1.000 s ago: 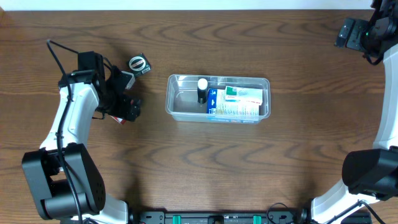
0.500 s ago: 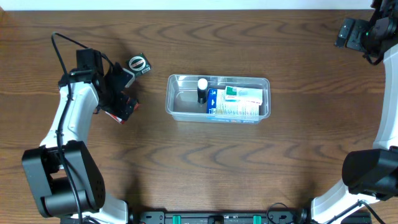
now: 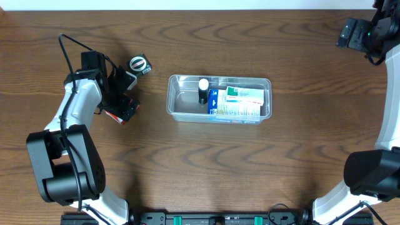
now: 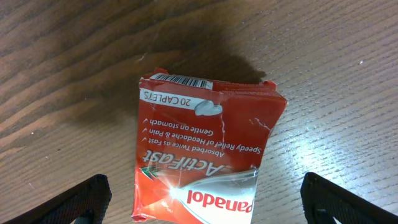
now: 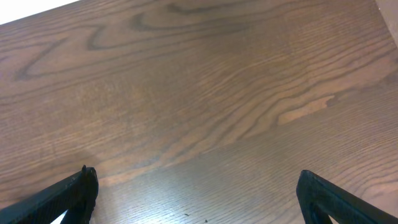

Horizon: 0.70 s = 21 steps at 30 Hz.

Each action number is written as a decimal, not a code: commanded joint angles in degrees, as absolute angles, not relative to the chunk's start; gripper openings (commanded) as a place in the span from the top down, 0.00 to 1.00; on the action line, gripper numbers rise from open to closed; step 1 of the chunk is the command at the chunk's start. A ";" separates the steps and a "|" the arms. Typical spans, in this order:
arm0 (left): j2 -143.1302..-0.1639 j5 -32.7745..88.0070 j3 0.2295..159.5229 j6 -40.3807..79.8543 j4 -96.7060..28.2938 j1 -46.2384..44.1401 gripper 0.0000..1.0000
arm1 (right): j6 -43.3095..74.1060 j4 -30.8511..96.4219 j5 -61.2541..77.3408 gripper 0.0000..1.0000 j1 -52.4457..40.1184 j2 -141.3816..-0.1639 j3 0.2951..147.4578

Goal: Pack container
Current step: 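Move the left gripper to the red Panadol box and grasp it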

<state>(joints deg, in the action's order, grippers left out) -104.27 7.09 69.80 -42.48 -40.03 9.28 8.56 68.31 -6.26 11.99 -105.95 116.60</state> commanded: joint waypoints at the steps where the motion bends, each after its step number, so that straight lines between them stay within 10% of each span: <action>1: -105.69 6.81 70.63 -43.94 -39.62 9.85 0.02 | 9.19 68.38 -6.63 0.01 12.36 -106.06 116.88; 13: -109.73 6.85 70.63 -43.83 -38.72 9.89 0.01 | 9.19 68.38 -6.66 0.01 12.36 -106.06 116.88; 21: -109.73 6.85 70.63 -37.28 -39.55 9.89 0.30 | 9.19 68.38 -6.63 0.01 12.36 -106.06 116.88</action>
<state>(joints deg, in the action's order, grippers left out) -109.78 7.05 69.80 -41.63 -38.89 9.65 8.56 68.34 -6.26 11.99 -105.95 116.60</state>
